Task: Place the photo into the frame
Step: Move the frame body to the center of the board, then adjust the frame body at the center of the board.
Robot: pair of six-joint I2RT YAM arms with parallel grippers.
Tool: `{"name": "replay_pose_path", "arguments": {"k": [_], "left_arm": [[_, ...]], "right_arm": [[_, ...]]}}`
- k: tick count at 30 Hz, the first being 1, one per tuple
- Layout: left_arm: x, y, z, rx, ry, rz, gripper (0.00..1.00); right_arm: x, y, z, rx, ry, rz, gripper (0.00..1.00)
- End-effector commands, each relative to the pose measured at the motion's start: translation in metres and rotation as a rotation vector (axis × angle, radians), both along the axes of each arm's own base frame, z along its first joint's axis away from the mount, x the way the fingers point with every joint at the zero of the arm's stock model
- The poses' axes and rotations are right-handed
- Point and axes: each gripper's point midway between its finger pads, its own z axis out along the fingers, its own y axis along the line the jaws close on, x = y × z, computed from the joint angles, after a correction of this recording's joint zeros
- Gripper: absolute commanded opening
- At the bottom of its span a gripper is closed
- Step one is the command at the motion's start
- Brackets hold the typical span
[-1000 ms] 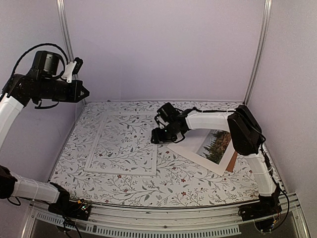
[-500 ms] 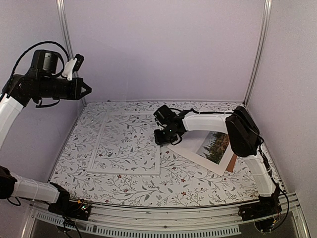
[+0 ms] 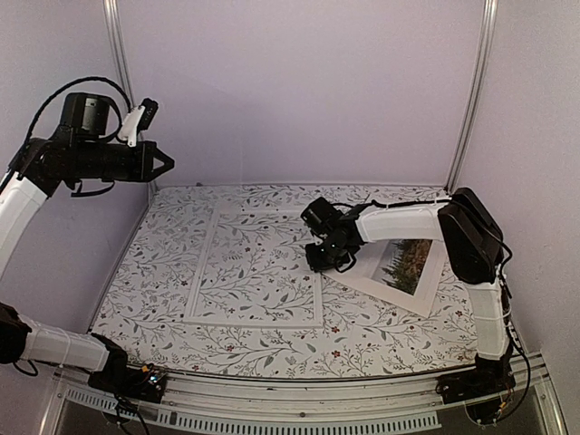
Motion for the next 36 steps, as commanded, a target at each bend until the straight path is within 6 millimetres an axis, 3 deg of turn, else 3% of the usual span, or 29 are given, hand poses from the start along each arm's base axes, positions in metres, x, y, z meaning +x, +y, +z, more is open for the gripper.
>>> {"name": "replay_pose_path", "arguments": {"k": [1, 8, 14, 19, 26, 36], "left_arm": [[0.005, -0.008, 0.000, -0.039, -0.011, -0.019, 0.00], [0.010, -0.012, -0.005, -0.042, -0.004, -0.026, 0.00], [0.015, -0.019, 0.001, -0.062, -0.023, -0.049, 0.00], [0.021, -0.022, -0.003, -0.050, -0.022, -0.059, 0.00], [0.023, -0.023, -0.005, -0.045, -0.024, -0.062, 0.00], [0.023, -0.025, -0.007, -0.054, -0.019, -0.072, 0.00]], "right_arm": [[-0.020, -0.042, -0.012, -0.114, 0.065, -0.042, 0.26], [-0.031, -0.048, 0.002, -0.061, 0.080, -0.024, 0.30], [-0.013, -0.041, 0.032, 0.028, 0.043, -0.028, 0.51], [0.007, -0.031, 0.045, 0.061, 0.021, -0.028, 0.55], [0.023, -0.029, 0.023, 0.029, 0.046, -0.046, 0.53], [0.028, -0.031, 0.001, -0.015, 0.074, -0.062, 0.53]]}}
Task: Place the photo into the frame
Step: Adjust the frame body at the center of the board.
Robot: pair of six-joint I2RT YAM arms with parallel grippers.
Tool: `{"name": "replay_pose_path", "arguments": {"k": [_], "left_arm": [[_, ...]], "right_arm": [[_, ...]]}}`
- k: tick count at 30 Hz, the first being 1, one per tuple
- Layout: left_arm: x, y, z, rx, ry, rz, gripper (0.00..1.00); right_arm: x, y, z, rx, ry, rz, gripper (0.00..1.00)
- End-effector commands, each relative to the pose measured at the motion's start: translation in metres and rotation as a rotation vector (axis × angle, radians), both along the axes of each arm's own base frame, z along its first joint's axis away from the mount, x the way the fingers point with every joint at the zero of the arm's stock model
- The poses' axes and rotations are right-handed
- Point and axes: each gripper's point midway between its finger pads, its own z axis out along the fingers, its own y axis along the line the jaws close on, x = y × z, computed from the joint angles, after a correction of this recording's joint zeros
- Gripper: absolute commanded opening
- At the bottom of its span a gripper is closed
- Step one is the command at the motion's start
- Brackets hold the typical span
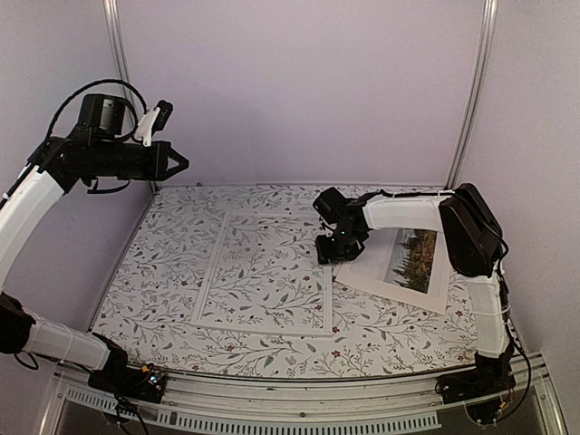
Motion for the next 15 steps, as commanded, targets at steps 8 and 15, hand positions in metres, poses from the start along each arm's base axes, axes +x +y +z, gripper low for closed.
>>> {"name": "replay_pose_path", "arguments": {"k": [8, 15], "left_arm": [[0.0019, -0.0048, 0.0064, -0.020, -0.038, -0.020, 0.00], [0.0015, -0.0048, 0.0058, -0.020, -0.038, -0.022, 0.00]], "right_arm": [[0.0080, -0.0019, -0.0049, -0.016, 0.002, -0.008, 0.40], [0.0135, -0.0041, -0.0040, -0.004, -0.004, -0.020, 0.37]]}}
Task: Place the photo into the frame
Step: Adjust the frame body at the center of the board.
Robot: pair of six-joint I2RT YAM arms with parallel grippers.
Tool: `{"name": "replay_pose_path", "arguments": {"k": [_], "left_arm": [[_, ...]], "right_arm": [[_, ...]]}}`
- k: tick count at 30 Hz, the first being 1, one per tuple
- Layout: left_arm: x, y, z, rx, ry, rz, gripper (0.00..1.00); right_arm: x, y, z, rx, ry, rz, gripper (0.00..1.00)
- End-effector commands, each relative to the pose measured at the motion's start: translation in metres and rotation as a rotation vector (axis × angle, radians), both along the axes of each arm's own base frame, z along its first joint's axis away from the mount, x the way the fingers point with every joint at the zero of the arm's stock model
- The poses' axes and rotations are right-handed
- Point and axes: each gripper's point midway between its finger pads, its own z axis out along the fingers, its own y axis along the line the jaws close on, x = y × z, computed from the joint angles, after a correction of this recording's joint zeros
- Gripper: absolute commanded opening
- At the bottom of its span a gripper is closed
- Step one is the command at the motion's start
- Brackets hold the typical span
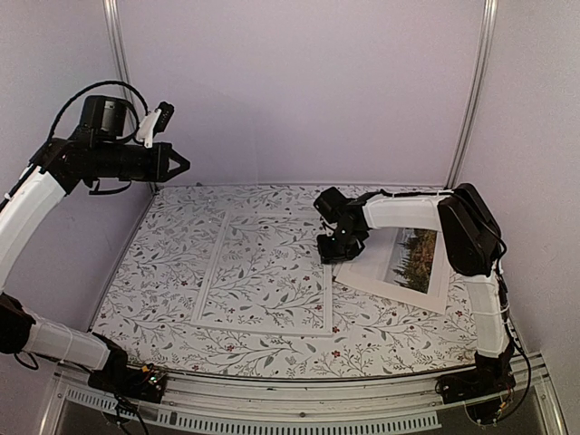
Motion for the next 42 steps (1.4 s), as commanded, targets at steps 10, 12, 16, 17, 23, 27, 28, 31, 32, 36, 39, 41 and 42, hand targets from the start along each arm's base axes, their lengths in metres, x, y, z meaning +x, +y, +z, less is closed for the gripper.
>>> {"name": "replay_pose_path", "arguments": {"k": [10, 12, 16, 17, 23, 27, 28, 31, 32, 36, 39, 41, 42], "left_arm": [[0.001, -0.003, 0.006, -0.008, -0.037, -0.020, 0.00], [0.000, -0.003, 0.005, -0.007, -0.037, -0.020, 0.00], [-0.001, -0.003, 0.004, -0.006, -0.036, -0.020, 0.00], [-0.001, -0.002, 0.003, -0.005, -0.034, -0.019, 0.00], [-0.003, -0.002, 0.004, -0.004, -0.037, -0.022, 0.00], [-0.003, -0.002, 0.002, -0.002, -0.034, -0.022, 0.00], [-0.003, -0.002, 0.001, -0.001, -0.033, -0.023, 0.00], [-0.003, -0.002, 0.000, -0.002, -0.029, -0.024, 0.00], [-0.003, -0.002, 0.000, -0.006, -0.027, -0.024, 0.00], [-0.005, -0.003, 0.005, -0.019, -0.032, -0.026, 0.00], [-0.007, -0.006, 0.011, -0.045, -0.032, -0.036, 0.00], [-0.009, -0.010, 0.016, -0.074, -0.032, -0.053, 0.00], [-0.011, -0.012, 0.018, -0.093, -0.029, -0.064, 0.00]], "right_arm": [[0.016, -0.004, 0.005, 0.028, -0.017, -0.021, 0.32], [0.016, -0.004, 0.007, 0.032, -0.018, -0.019, 0.29], [0.017, -0.003, 0.009, 0.056, -0.010, -0.018, 0.27], [0.017, -0.003, 0.009, 0.064, -0.006, -0.017, 0.26], [0.014, -0.001, 0.010, 0.134, 0.023, -0.018, 0.23], [0.013, -0.002, 0.010, 0.165, 0.038, -0.023, 0.22], [0.013, -0.002, 0.011, 0.175, 0.041, -0.023, 0.22], [0.013, -0.003, 0.011, 0.202, 0.050, -0.026, 0.23], [0.013, -0.003, 0.012, 0.204, 0.050, -0.027, 0.25], [0.014, -0.001, 0.016, 0.214, 0.045, -0.022, 0.45], [0.016, 0.000, 0.023, 0.235, 0.039, -0.024, 0.55], [0.018, 0.000, 0.028, 0.250, 0.035, -0.023, 0.58], [0.019, 0.000, 0.031, 0.257, 0.032, -0.023, 0.59]]}}
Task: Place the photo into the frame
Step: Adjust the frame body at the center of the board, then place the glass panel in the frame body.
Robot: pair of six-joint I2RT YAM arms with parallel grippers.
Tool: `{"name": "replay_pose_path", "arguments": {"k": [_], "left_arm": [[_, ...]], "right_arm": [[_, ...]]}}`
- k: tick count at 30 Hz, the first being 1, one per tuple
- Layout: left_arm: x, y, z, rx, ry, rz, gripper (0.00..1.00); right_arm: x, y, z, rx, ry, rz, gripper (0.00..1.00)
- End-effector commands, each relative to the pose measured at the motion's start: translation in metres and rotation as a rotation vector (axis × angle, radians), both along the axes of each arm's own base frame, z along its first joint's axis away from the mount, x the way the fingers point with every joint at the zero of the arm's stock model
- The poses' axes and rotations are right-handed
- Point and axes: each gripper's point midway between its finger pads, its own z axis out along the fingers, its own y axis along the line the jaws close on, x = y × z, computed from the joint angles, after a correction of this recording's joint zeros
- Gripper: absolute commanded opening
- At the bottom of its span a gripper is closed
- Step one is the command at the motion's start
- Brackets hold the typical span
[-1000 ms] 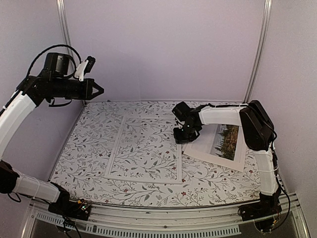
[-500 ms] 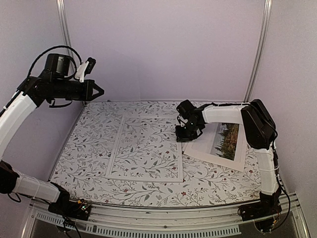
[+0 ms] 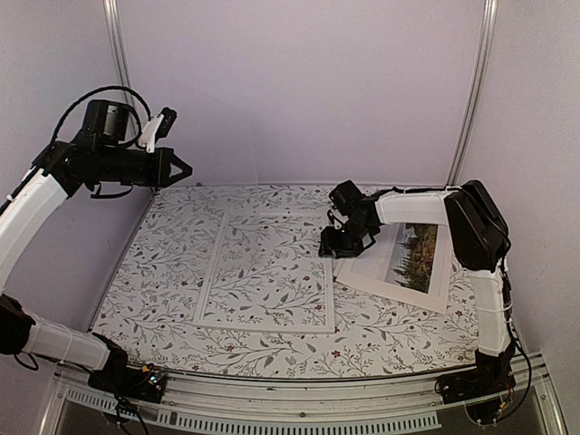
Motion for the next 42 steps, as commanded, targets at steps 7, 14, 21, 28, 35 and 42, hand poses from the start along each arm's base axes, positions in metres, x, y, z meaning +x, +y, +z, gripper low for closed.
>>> {"name": "replay_pose_path", "arguments": {"k": [7, 14, 21, 28, 35, 42], "left_arm": [[-0.031, -0.032, 0.055, -0.262, -0.032, -0.162, 0.00], [-0.062, -0.072, 0.069, -0.483, 0.053, -0.360, 0.00], [-0.065, -0.092, 0.048, -0.536, 0.104, -0.414, 0.00], [-0.028, -0.091, -0.080, -0.480, 0.403, -0.300, 0.00], [-0.014, -0.075, -0.176, -0.424, 0.608, -0.238, 0.00], [-0.006, -0.057, -0.219, -0.353, 0.682, -0.197, 0.03]], "right_arm": [[0.016, -0.023, 0.056, 0.073, -0.085, -0.053, 0.61], [0.045, -0.102, 0.088, 0.041, -0.159, -0.171, 0.62], [0.054, -0.163, 0.121, -0.007, -0.233, -0.261, 0.62], [0.047, -0.176, 0.121, -0.020, -0.230, -0.271, 0.62], [0.043, -0.170, 0.103, 0.006, -0.191, -0.255, 0.61], [0.041, -0.169, 0.095, 0.009, -0.182, -0.251, 0.61]]}}
